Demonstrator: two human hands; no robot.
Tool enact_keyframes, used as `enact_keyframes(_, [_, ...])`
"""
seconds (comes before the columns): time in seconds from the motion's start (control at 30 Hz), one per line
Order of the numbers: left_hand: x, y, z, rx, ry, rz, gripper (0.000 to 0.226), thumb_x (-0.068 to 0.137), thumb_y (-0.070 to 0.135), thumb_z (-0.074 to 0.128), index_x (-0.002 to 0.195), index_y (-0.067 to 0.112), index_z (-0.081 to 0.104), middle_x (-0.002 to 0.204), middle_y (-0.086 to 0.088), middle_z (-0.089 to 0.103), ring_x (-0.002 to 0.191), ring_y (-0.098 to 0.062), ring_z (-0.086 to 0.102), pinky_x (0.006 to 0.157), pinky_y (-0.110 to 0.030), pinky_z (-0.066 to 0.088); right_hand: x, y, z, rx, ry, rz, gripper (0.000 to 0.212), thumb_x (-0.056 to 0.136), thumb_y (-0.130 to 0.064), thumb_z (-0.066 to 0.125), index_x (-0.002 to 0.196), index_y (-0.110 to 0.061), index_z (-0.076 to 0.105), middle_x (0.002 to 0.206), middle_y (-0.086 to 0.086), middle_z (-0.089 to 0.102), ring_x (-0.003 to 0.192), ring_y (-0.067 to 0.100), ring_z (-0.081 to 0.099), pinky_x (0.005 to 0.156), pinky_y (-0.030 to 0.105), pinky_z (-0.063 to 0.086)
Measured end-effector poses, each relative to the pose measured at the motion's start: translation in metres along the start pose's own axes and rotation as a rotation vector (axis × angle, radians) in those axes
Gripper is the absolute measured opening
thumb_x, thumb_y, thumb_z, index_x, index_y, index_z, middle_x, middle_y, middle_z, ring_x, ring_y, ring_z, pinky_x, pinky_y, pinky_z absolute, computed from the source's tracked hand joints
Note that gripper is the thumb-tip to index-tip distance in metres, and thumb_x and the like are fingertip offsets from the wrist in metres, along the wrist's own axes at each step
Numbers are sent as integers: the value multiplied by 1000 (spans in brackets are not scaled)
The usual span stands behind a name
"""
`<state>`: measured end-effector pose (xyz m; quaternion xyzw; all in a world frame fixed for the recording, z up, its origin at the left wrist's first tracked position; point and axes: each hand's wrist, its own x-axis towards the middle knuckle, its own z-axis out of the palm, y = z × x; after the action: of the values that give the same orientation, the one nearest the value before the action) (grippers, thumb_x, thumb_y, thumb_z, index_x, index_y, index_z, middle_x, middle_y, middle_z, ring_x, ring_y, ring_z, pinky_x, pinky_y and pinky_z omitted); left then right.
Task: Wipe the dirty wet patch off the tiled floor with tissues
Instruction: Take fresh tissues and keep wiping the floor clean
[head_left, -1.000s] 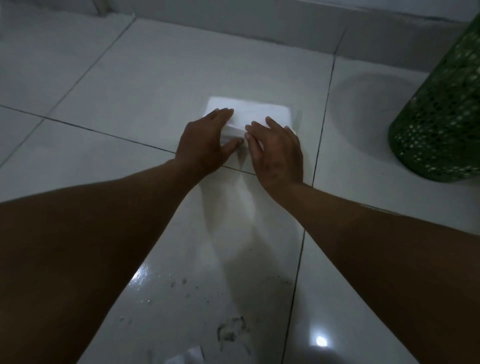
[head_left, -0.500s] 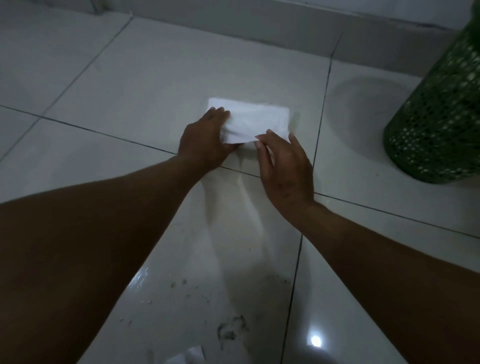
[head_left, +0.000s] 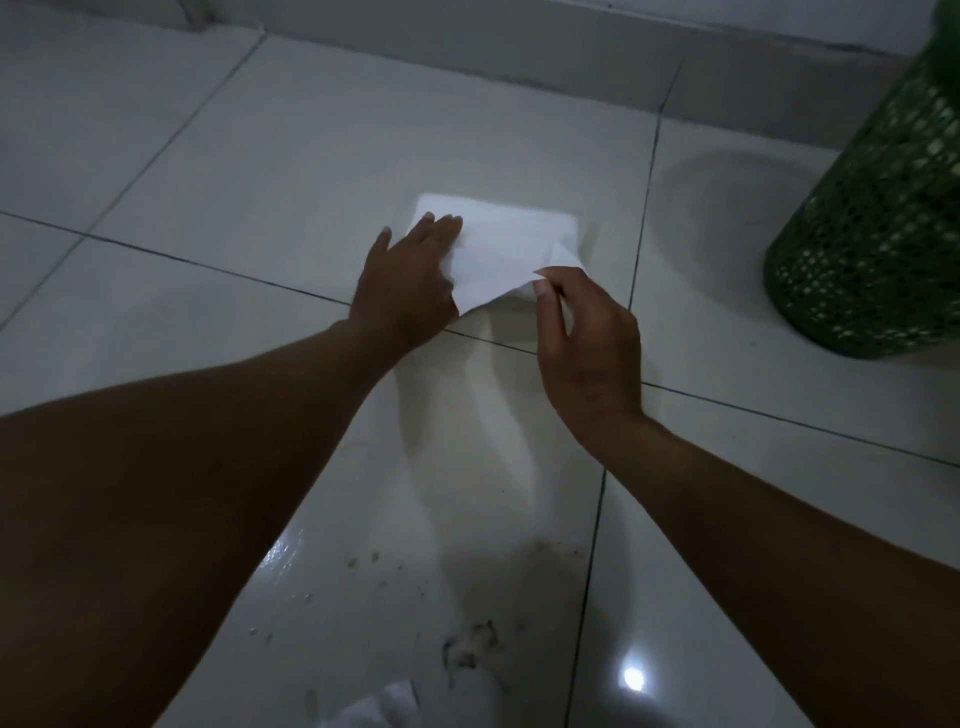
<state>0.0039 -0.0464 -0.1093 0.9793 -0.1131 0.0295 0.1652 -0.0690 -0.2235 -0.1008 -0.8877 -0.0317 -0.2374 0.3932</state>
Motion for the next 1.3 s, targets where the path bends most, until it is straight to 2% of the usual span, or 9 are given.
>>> enact_keyframes(0.1, [2, 0, 4, -3, -2, -43, 76, 85, 10, 59, 154, 13, 26, 160, -4, 28, 150, -17, 17, 122, -42, 7, -10, -3, -7, 28, -7, 17, 17, 100, -17, 51, 102, -12, 67, 94, -2, 69, 85, 12, 63, 76, 24, 49])
enact_keyframes(0.23, [3, -2, 6, 19, -21, -40, 75, 89, 22, 60, 154, 15, 24, 161, -2, 26, 151, -17, 14, 122, -44, 5, -28, -8, -16, 82, 36, 54, 16, 98, -12, 54, 104, -8, 69, 96, 1, 70, 86, 10, 63, 77, 9, 44])
enact_keyframes(0.4, [0, 0, -2, 81, -52, -56, 77, 90, 30, 61, 155, 19, 21, 162, -1, 23, 151, -19, 10, 122, -46, 4, -42, -24, -27, 114, 38, 51, 16, 97, -12, 55, 102, -6, 70, 94, 2, 71, 85, 12, 65, 77, 20, 52])
enact_keyframes(0.53, [-8, 3, -12, 126, -150, -109, 80, 88, 31, 64, 155, 23, 20, 163, 3, 17, 152, -18, 6, 122, -49, 3, -36, -42, -39, 157, 21, 17, 15, 97, -11, 55, 101, -7, 69, 90, -1, 69, 78, 10, 61, 68, 17, 47])
enact_keyframes(0.7, [-7, 7, -26, 155, -214, -111, 72, 94, 23, 53, 156, 23, 17, 164, 3, 13, 152, -18, 3, 121, -49, 2, -31, -50, -50, 173, -1, -67, 13, 97, -7, 55, 98, -6, 68, 83, -2, 64, 70, 8, 56, 63, 14, 43])
enact_keyframes(0.83, [-6, 5, -27, 132, -302, -134, 85, 90, 31, 66, 157, 24, 13, 165, 3, 7, 152, -17, 0, 122, -46, 1, -34, -59, -63, 203, -40, -109, 14, 96, -8, 55, 99, -5, 68, 86, 1, 66, 73, 9, 57, 65, 14, 44])
enact_keyframes(1.0, [-11, 9, -27, 130, -215, -115, 82, 93, 32, 60, 157, 19, 11, 165, -4, 6, 152, -21, 2, 122, -45, 5, -30, -60, -73, 168, -13, -90, 14, 95, -15, 54, 92, -9, 66, 82, -1, 62, 69, 11, 55, 59, 18, 42])
enact_keyframes(1.1, [-27, 8, -35, 126, -159, -139, 71, 98, 28, 50, 157, 18, 12, 165, -6, 10, 152, -23, 7, 121, -45, 9, -32, -67, -77, 173, -8, -72, 15, 91, -16, 54, 85, -8, 64, 80, -1, 59, 72, 11, 53, 64, 15, 42])
enact_keyframes(1.3, [-62, 11, -67, 41, -144, -213, 77, 94, 29, 60, 156, 19, 16, 163, -8, 17, 151, -23, 13, 120, -44, 15, -30, -87, -75, 278, -177, -14, 11, 88, -16, 57, 85, -10, 65, 80, -2, 64, 76, 11, 58, 70, 15, 45])
